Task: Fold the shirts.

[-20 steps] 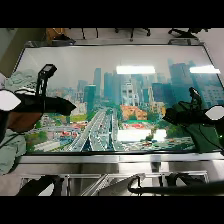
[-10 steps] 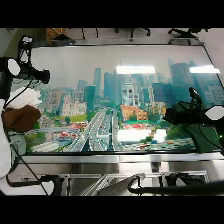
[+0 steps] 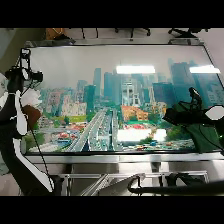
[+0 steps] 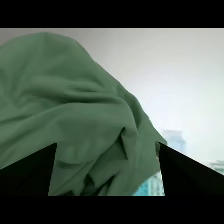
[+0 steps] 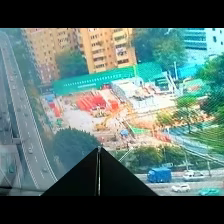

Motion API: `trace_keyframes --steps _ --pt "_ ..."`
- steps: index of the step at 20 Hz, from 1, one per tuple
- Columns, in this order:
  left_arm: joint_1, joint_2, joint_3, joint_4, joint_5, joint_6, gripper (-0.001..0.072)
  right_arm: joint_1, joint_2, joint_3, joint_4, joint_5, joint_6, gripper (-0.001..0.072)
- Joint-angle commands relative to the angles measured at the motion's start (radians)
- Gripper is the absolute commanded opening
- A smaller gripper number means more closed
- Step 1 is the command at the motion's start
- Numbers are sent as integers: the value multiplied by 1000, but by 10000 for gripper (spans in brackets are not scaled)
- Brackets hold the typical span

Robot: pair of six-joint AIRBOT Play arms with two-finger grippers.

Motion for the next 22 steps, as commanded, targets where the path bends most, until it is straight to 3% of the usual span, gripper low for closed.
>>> trace_keyframes --steps 1,5,7,8,13,16,19,22 --pt "29 -137 42 69 128 0 703 1 -1 0 2 0 0 20" --pt "61 -198 42 68 145 0 677 1 -1 0 43 0 0 20" --pt "66 -193 42 68 148 0 164 1 -1 0 65 0 0 20" --pt "64 -179 42 66 142 0 20 1 -1 0 65 0 0 20" --pt "-19 -1 42 53 165 -23 19 1 -1 0 65 0 0 20" --pt "-92 176 42 -93 124 -19 18 1 -1 0 65 0 0 20" --pt "-184 373 42 -253 -118 -16 19 1 -1 0 68 1 0 20" --pt "-286 536 42 -481 -502 18 18 1 -1 0 68 1 0 20"
